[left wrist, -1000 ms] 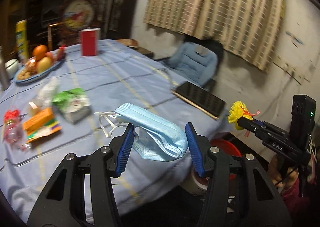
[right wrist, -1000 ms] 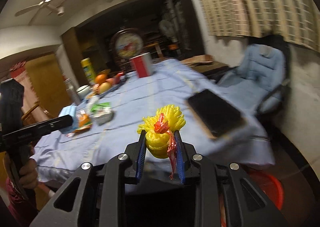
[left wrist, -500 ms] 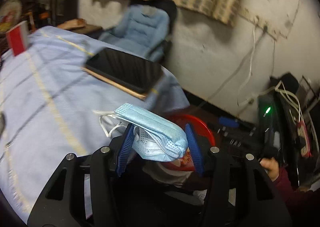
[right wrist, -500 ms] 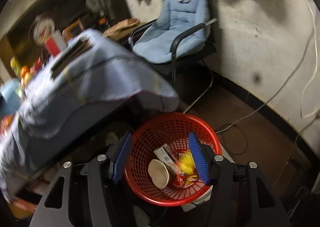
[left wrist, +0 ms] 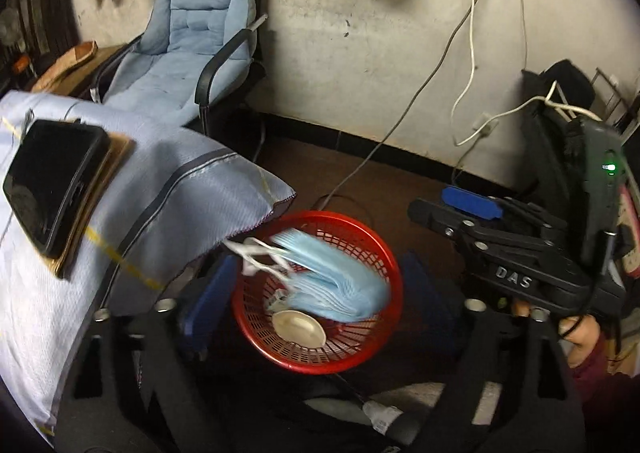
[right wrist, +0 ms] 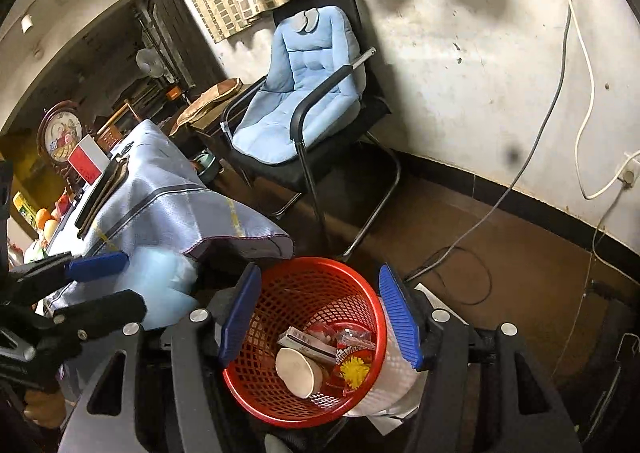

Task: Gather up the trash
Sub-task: 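Carry the mask and flower to the red wastebasket and open both grippers, then move both tools back over the table toward the remaining trash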

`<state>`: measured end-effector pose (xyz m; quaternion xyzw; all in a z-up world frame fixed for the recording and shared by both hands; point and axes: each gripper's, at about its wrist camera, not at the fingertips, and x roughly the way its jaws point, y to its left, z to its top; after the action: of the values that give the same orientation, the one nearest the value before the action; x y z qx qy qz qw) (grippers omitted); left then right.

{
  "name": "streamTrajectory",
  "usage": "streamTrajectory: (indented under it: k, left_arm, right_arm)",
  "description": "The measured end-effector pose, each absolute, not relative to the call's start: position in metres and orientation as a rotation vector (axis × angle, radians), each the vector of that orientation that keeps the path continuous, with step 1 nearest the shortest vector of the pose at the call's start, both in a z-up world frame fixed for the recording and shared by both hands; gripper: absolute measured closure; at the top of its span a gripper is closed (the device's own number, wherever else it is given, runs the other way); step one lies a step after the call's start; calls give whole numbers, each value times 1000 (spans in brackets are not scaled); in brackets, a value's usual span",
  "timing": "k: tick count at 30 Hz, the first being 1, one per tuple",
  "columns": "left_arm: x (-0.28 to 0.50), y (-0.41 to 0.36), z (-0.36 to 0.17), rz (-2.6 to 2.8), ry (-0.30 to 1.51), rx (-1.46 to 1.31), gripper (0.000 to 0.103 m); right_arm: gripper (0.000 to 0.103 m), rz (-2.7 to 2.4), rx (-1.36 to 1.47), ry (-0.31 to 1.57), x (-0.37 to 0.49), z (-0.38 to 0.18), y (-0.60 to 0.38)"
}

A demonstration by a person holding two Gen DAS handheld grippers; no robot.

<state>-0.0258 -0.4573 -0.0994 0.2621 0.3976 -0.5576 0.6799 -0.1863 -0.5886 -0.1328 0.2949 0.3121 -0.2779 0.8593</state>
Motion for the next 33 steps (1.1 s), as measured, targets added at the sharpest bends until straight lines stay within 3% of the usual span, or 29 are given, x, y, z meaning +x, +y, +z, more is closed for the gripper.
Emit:
streamTrajectory:
  k: [5, 14, 33]
  left_arm:
    - [-21, -447, -95, -1196, 857, 581, 8]
    - [-5, -415, -76, -1078, 800, 522, 7]
    - [46, -263, -37, -799, 711, 310, 7]
  right_arm:
    - [42, -577, 629, 649, -187, -135, -590]
    - [40, -538, 579, 647, -180, -118, -571]
    - [19, -329, 340, 612, -117, -42, -459]
